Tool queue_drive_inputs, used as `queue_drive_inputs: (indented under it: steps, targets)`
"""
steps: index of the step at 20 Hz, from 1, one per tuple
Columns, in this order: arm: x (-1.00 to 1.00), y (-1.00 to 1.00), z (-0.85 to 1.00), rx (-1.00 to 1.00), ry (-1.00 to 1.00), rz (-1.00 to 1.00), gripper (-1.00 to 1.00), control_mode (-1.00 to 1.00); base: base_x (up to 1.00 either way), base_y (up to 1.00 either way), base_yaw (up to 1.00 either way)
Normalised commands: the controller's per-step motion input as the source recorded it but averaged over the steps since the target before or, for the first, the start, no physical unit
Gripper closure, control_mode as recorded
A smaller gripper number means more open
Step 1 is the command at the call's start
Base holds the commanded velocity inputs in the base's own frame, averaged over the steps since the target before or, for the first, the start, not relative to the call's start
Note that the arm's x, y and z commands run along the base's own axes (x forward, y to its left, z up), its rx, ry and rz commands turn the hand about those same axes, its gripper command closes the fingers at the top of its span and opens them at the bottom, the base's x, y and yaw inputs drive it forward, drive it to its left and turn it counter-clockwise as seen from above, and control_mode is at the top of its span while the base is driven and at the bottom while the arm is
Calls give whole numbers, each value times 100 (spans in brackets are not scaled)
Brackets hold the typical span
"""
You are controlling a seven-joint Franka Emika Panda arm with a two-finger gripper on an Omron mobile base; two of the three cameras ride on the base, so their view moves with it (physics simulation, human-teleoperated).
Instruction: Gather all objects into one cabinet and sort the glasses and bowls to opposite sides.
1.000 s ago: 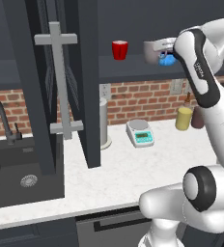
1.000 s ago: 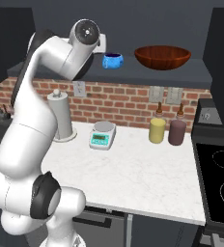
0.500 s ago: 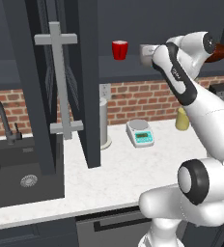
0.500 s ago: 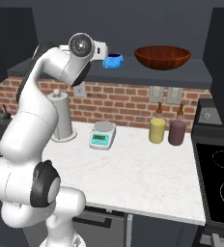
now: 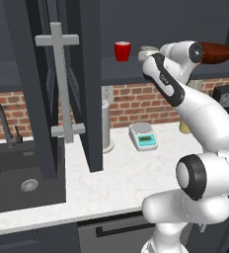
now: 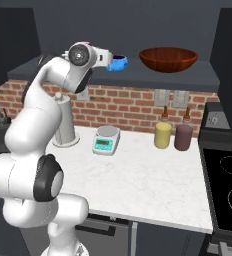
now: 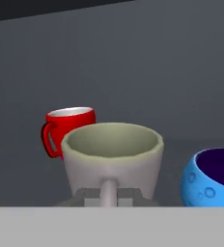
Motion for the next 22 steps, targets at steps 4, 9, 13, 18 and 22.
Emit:
queue_drive_inputs:
  steps: [4, 9, 13, 18, 22]
  targets:
    - [42, 0, -22, 0, 0, -7, 100, -100, 0, 0, 0]
    - [30, 0, -4, -1, 0, -8, -100, -100, 0, 0, 0]
    - [-1, -7, 0, 0, 0, -3, -100, -100, 0, 0, 0]
    - [-44, -11, 0, 0, -1, 0, -100, -100, 0, 0, 0]
    - [-72, 0, 0, 0, -2, 0, -100, -100, 0, 0, 0]
